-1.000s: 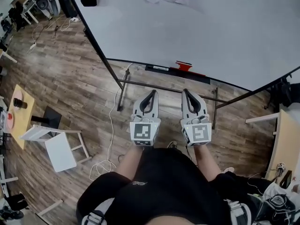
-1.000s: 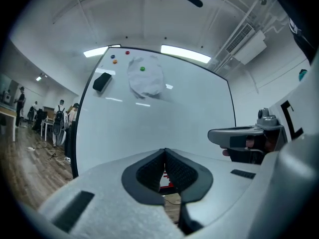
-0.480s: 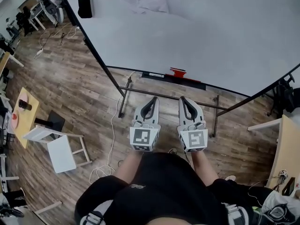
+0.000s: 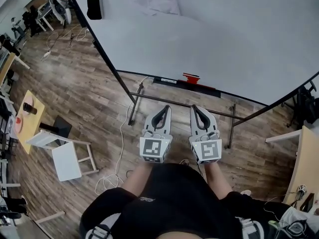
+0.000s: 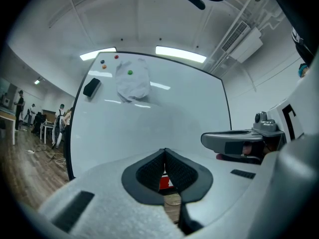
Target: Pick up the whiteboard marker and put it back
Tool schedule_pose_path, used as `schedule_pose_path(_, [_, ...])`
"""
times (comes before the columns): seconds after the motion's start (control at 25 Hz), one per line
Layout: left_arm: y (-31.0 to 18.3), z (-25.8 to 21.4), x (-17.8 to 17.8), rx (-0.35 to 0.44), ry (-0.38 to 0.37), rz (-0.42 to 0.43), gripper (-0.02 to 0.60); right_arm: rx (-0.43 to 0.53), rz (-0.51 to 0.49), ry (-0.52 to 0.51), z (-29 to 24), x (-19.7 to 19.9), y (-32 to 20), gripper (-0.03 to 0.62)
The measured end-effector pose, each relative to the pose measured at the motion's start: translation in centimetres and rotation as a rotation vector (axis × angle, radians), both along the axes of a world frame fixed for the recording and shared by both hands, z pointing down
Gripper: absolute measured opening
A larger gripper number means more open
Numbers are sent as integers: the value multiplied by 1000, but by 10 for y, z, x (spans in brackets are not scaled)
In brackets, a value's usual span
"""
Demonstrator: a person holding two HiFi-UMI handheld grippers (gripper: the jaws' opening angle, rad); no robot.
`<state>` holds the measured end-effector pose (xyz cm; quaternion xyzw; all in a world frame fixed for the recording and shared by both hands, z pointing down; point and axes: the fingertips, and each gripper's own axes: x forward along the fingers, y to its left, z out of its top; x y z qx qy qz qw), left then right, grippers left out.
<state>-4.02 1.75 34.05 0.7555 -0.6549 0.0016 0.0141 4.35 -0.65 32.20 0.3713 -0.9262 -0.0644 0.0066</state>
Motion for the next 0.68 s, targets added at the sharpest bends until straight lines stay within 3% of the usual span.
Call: schedule_pose_path(0.68, [13, 0, -11, -10, 0, -54, 6, 1, -47, -4, -1, -11, -2, 3])
